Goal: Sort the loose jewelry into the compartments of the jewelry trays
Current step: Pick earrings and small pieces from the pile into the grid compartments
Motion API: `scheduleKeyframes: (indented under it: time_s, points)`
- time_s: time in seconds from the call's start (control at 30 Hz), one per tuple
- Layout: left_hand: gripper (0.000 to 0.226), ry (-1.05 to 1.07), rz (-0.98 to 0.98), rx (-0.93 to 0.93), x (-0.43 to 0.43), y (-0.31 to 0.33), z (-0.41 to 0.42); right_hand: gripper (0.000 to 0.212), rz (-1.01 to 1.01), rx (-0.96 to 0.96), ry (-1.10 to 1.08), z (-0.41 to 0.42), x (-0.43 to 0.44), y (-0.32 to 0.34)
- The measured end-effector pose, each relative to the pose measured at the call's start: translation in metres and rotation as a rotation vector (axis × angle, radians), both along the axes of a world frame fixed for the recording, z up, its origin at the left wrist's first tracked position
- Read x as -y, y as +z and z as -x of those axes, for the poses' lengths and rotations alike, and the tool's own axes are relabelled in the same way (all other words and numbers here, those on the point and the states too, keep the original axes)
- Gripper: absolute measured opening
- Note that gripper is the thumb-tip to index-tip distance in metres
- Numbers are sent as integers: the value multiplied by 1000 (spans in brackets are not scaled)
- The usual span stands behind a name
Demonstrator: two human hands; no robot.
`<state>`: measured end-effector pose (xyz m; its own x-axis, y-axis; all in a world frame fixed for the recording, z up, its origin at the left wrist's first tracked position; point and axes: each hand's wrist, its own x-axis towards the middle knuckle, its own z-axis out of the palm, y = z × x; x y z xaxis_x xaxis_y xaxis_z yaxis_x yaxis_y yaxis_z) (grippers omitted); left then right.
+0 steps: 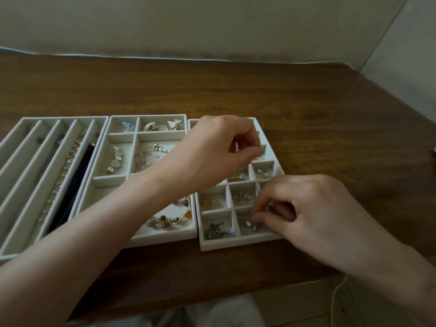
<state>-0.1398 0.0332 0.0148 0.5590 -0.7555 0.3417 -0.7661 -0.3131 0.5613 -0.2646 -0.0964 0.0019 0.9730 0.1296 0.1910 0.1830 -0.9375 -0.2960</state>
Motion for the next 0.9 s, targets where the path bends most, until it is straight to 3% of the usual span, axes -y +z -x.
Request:
scheduleKeyframes:
  time_s: [0.1, 0.2, 0.33, 0.63, 0.9]
  points:
    - [7, -62, -14, -205, -1, 2, -2, 5, -206, 4, -31, -1, 6, 8]
    - [21, -204, -81, -519, -4, 5, -4, 8, -517, 15, -74, -3, 14, 15]
    - [32, -301, -117, -744, -6, 7, -5, 15, -693, 49, -97, -7, 21, 13]
    - [30, -285, -115, -747, -6, 8, -3, 12, -769, 13, -116, -10, 23, 9]
    - [27, -211, -95, -703, -5, 6, -2, 24, -845, -65, -74, -8, 24, 8]
